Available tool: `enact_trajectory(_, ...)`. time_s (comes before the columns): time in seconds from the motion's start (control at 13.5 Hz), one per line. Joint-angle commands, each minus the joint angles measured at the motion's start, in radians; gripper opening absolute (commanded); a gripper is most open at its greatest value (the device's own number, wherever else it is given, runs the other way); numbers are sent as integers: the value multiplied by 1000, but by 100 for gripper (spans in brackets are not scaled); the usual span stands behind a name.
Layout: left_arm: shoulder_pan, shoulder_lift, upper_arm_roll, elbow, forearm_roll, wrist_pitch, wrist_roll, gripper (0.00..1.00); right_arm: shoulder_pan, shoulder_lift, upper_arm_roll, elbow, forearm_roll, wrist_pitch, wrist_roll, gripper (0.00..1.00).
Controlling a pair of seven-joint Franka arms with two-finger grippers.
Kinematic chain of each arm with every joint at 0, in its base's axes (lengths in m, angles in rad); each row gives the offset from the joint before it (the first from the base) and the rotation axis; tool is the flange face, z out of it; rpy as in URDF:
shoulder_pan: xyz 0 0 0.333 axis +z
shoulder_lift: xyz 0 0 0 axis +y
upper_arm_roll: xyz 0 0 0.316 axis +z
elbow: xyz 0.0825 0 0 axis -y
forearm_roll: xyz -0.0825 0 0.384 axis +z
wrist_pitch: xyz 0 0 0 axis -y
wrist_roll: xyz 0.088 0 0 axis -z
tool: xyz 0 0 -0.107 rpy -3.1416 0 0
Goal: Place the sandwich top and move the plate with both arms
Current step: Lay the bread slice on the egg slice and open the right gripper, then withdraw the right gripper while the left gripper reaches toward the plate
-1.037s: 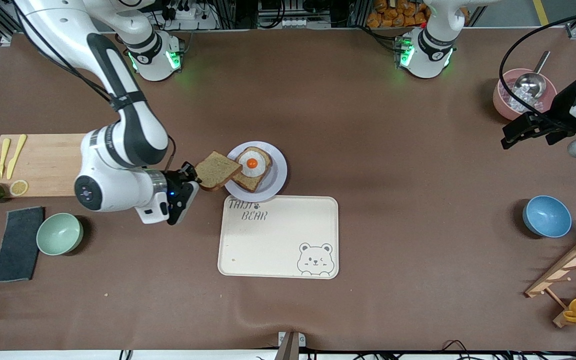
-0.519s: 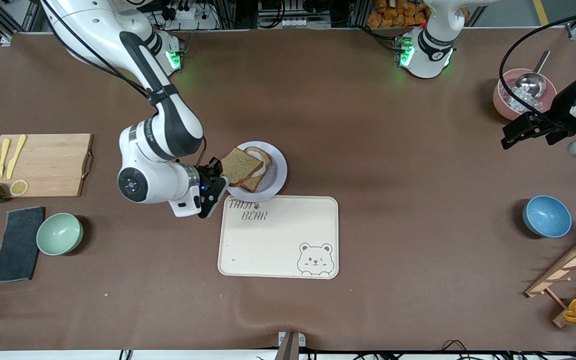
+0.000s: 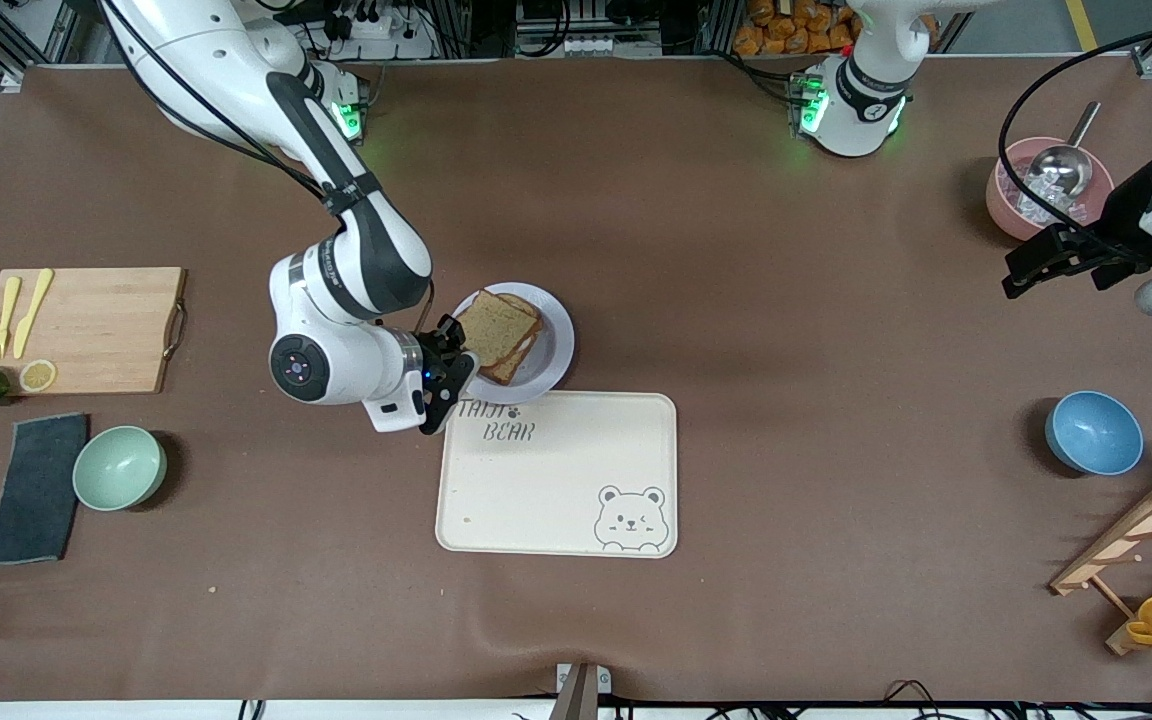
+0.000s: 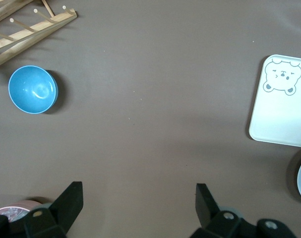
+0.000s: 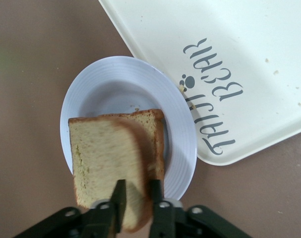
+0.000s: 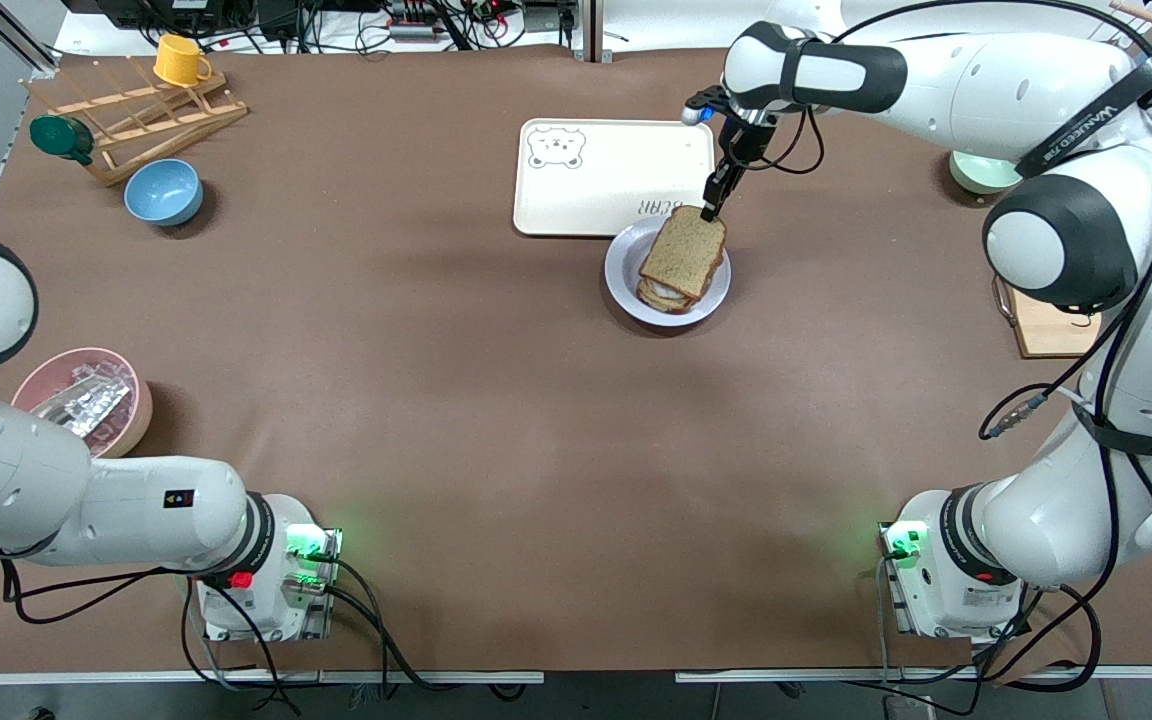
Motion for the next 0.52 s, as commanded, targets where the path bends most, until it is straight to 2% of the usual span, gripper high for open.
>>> enact_trajectory(0.0, 4, 2, -5, 12, 5, -7, -8, 100, 5, -2, -16, -2, 0, -2, 14, 100)
enact_trajectory(0.22, 4, 2, -5, 12, 5, -8, -5, 100, -32, -44, -45, 1, -1, -55, 14, 100)
enact_trajectory(0.3, 3, 9, -5, 12, 5, -8, -5, 100, -38, -67, -75, -1, -3, -59, 15, 100)
enact_trajectory(0.44, -11, 28, -7, 10, 10, -8, -3, 100, -38, -107, -176, 1, -23, -80, 15, 100)
